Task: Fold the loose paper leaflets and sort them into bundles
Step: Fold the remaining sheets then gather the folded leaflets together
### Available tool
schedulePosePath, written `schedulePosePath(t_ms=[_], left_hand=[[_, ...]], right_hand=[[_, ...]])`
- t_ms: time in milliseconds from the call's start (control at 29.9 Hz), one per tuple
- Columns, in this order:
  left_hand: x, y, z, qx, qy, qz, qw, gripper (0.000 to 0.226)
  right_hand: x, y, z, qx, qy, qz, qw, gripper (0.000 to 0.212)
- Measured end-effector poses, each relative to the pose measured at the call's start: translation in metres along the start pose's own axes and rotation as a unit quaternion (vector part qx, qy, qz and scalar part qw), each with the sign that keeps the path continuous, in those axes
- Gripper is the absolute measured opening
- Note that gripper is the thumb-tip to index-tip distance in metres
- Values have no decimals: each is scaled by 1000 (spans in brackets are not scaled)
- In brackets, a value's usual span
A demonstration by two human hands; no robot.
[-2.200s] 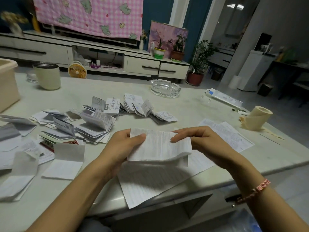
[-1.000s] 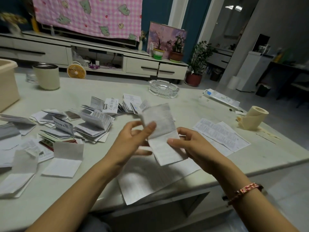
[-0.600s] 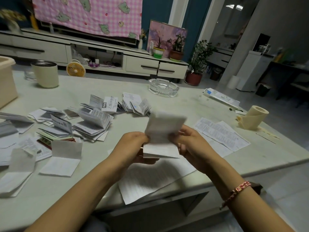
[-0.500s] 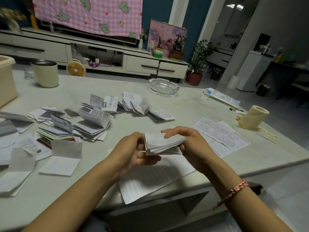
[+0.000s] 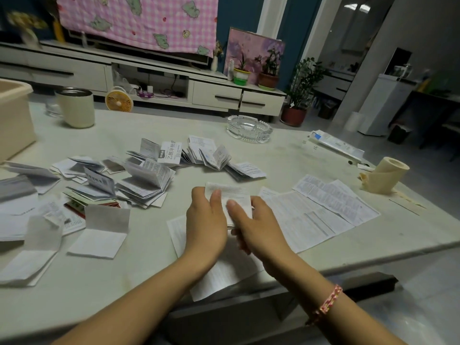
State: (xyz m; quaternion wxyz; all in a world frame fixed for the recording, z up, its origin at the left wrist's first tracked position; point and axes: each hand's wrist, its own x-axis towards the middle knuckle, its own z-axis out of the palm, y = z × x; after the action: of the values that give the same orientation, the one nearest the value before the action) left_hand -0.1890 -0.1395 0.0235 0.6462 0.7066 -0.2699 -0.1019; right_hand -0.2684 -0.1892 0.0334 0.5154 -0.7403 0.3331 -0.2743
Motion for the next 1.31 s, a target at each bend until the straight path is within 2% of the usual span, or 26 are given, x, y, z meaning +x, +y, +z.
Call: schedulePosePath(t_ms=[100,201,268,368,536,603,703,770,870,971,1038,1138,1172,1238,1305], left_hand=[[10,-5,-2,-56,12,-62,996,26],[18,-14,-9,-54,12,-37,998,45],[21,-16,-10,-46,24,-9,999,37],[25,-17,-10,-45,43,37,997,23],[36,-16,-4,-93,37,47,994,24],[41,-18,-4,-95,34,53,993,27],[42,-26,-9,-82,-2,88,993,25],[42,-29,-9,-66,-31,104,992,27],[42,-32,-5,-69,-21,85,994,32],[45,-37,1,-60,-6,46,997,34],[49,-41,2,-34,5,37,999,32],[61,-50,1,-7,65,39,997,33],[61,-51,2,-7,71,29,997,35],[62,-55,8,-20,43,6,999,34],[55,-55,12,-45,-19,-26,998,27]], right_hand=[[5,2,1,13,6,-41,999,19],[5,-2,5,50,-44,-41,997,12],[4,-2,7,68,-59,-11,996,18],[11,4,9,66,-11,-14,998,34],[25,11,17,85,90,-98,987,38],[29,16,20,91,90,-97,987,35],[38,21,20,52,61,-46,996,38],[46,24,17,27,84,-55,995,38],[51,25,18,42,137,-103,984,28],[55,26,21,50,165,-112,979,30],[59,24,14,54,112,-69,990,30],[62,19,3,68,-76,45,994,32],[62,18,-2,46,-106,59,992,32],[74,18,-12,-4,-91,53,994,33],[89,20,-24,6,-15,40,999,27]])
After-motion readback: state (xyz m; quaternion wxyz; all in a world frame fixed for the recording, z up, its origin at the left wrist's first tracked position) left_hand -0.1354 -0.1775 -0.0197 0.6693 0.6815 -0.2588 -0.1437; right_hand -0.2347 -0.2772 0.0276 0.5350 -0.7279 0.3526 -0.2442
